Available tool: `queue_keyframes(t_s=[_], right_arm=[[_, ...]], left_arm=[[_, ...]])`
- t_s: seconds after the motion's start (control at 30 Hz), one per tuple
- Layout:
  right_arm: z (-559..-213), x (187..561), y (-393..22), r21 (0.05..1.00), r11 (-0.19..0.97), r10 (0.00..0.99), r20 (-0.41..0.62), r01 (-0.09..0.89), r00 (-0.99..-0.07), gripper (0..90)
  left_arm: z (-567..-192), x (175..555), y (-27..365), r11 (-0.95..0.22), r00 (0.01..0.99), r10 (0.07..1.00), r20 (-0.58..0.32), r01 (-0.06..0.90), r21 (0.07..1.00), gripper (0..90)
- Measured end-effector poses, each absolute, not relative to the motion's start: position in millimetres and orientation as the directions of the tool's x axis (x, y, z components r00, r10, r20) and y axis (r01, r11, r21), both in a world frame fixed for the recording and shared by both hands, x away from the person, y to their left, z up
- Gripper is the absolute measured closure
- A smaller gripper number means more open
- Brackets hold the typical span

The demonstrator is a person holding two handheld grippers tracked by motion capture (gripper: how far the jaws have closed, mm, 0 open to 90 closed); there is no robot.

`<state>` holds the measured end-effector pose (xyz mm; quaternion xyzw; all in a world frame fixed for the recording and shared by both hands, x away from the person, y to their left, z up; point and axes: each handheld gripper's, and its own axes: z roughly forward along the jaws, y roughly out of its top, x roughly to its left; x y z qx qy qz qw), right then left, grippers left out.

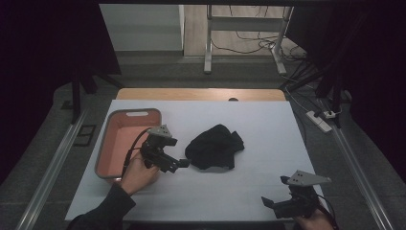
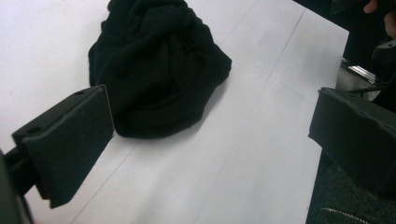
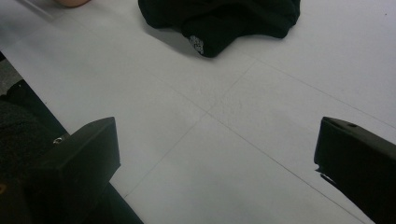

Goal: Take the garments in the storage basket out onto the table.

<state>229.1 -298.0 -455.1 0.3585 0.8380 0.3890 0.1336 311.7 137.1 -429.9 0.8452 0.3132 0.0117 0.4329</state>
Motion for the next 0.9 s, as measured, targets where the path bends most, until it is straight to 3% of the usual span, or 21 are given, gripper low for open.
queue_keyframes(t_s=[0.9], right_arm=[[-455.0,229.0,-297.6,0.749,0.439,0.708,0.052,0.497,-0.704,0.0]], left_arm=[[-444.7,268.3,194.2,-0.338,0.728,0.627,-0.277,0.575,0.745,0.0]])
